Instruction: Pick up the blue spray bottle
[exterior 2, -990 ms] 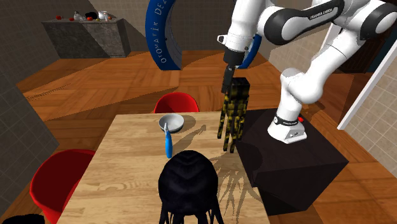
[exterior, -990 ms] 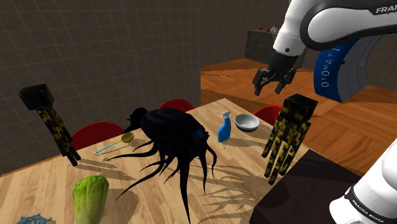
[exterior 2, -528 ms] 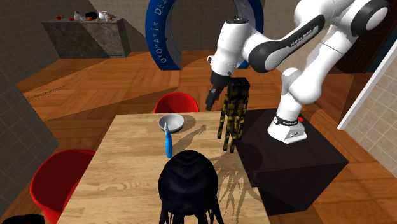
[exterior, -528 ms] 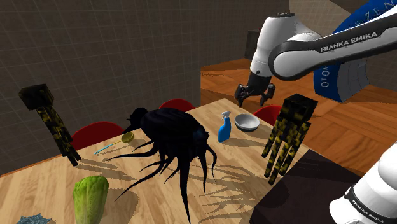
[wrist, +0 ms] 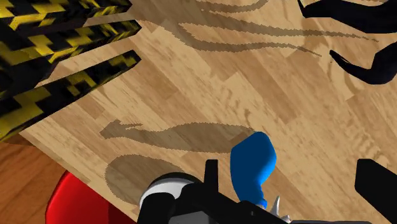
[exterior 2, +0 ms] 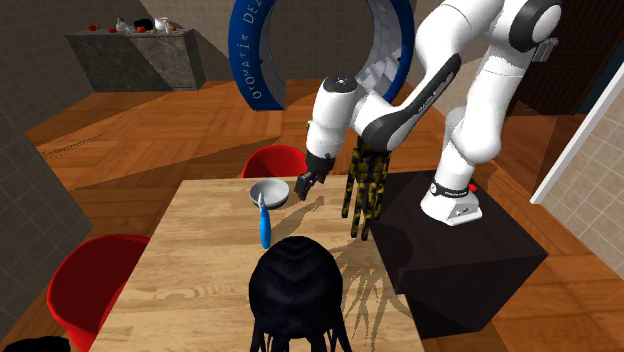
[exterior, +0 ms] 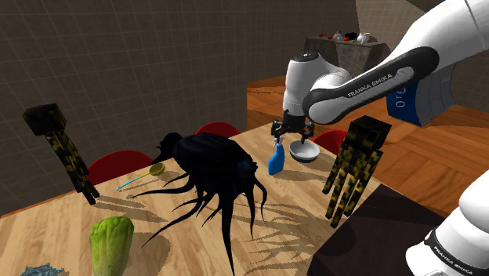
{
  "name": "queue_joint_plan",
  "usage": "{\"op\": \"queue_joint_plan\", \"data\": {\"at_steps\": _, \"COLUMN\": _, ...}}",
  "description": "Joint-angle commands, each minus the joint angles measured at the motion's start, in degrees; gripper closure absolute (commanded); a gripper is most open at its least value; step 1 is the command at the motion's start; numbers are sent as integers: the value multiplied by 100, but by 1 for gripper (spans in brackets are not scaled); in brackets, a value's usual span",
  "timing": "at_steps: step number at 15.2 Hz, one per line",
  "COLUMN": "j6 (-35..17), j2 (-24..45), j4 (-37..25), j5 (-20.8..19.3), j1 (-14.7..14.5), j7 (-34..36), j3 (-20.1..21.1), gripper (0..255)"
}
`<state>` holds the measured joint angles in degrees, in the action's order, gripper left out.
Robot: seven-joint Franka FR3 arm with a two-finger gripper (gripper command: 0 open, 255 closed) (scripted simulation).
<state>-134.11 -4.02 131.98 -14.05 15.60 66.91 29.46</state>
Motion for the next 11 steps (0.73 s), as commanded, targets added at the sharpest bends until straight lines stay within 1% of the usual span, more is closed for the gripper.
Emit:
{"op": "queue_joint_plan", "data": {"at_steps": 1, "j6": -62, "j2": 563, "j4": -277, "j5": -603, "j1": 62, "j7": 772, "j3": 87, "gripper": 0}}
{"op": "queue_joint_plan", "data": {"at_steps": 3, "j6": -45, "j2": 1106, "j4": -587, "j5": -1152, "j1": 8, "j7": 1436, "j3": 28, "gripper": 0}}
{"op": "queue_joint_plan", "data": {"at_steps": 6, "j6": 51, "j2": 1879, "j4": -1103, "j5": -1832, "j1": -188, "j7": 2289, "j3": -190, "gripper": 0}}
{"op": "queue_joint_plan", "data": {"at_steps": 8, "j6": 137, "j2": 2364, "j4": -1475, "j5": -2172, "j1": -352, "j7": 2755, "j3": -378, "gripper": 0}}
{"op": "queue_joint_plan", "data": {"at_steps": 11, "j6": 278, "j2": 3054, "j4": -2068, "j5": -2533, "j1": -599, "j7": 3321, "j3": -678, "gripper": 0}}
